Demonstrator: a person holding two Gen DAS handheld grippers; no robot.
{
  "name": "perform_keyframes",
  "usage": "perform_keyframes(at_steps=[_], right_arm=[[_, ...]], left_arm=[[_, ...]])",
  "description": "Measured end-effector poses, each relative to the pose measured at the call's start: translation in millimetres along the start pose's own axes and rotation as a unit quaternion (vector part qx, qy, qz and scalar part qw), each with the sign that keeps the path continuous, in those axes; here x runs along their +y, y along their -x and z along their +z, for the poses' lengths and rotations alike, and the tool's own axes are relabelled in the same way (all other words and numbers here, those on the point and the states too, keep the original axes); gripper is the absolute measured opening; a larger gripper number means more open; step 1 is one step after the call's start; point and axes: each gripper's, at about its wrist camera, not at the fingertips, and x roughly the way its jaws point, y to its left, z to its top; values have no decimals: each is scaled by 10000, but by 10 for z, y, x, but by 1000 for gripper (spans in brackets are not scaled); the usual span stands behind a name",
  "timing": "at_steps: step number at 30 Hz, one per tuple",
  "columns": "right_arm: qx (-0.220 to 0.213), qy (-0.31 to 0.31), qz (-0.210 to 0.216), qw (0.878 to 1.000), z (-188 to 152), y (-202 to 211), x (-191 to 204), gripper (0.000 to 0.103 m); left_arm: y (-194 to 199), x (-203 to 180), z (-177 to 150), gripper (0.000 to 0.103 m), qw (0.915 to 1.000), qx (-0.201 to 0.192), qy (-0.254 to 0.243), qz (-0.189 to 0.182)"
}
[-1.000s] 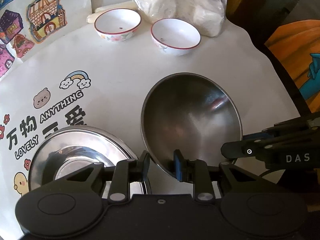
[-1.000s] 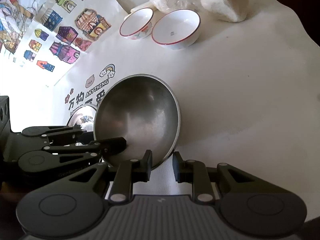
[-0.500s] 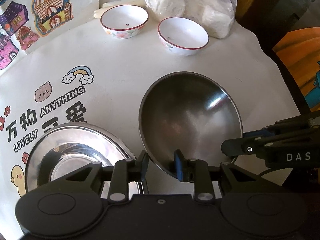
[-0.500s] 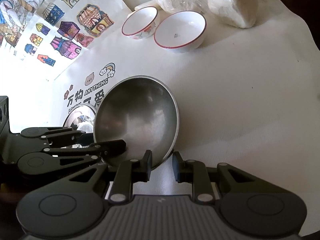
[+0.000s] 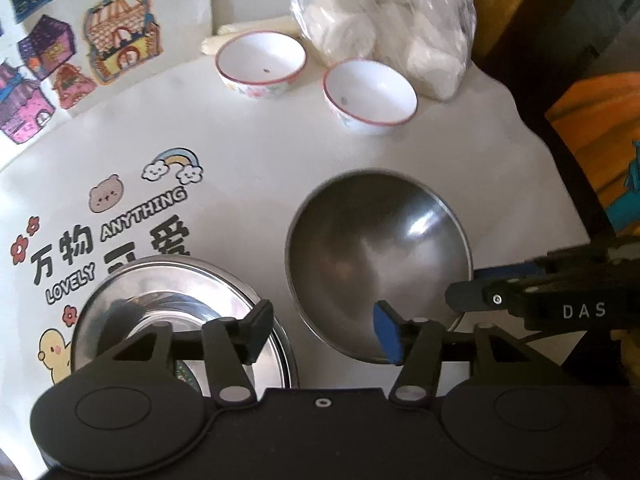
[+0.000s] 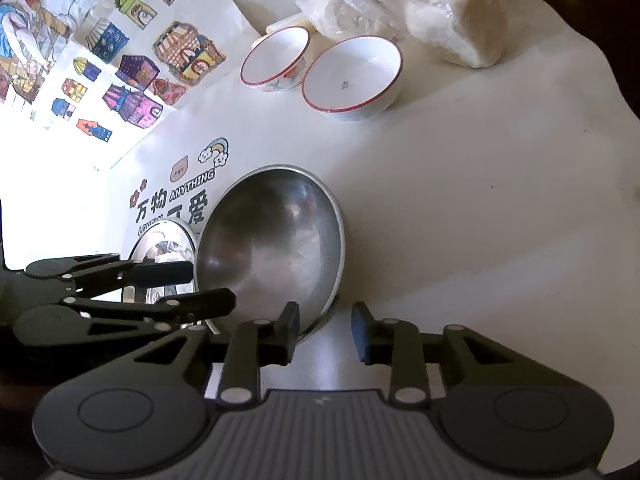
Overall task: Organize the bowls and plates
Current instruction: 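Carry the steel bowl beside the plate stack, lower it, open both tools, then move both tools to a red-rimmed white bowl and close on its rim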
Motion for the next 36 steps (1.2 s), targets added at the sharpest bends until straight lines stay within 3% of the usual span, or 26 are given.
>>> perform_keyframes(at_steps=[3, 8, 9, 14, 23, 31, 36], right_arm=[[-152, -115, 13, 9998, -14, 99, -66, 40], [-433, -276, 23, 9987, -30, 242, -165, 68], [-498, -303, -12, 9983, -31, 264, -181, 71], [-763, -416, -102, 9962, -16, 326, -246, 103], [-1339, -541, -311, 9890, 58, 382, -399, 103], [-1652, -558, -418, 9838, 183, 322, -555, 103], [-1725, -578, -276, 9829, 349, 248, -628, 103]], left_arm=[[120, 40, 27, 76, 9996, -185, 195, -51], [247, 112, 96, 94, 9974, -506, 520, -14], [251, 133, 111, 101, 9967, -536, 610, 2], [250, 191, 149, 102, 9937, -730, 848, 41], [231, 172, 322, 102, 9883, -1102, 1055, 72], [-64, 95, 643, 102, 9854, -1107, 1254, 328], [-358, 25, 919, 102, 9884, -891, 1179, 360]])
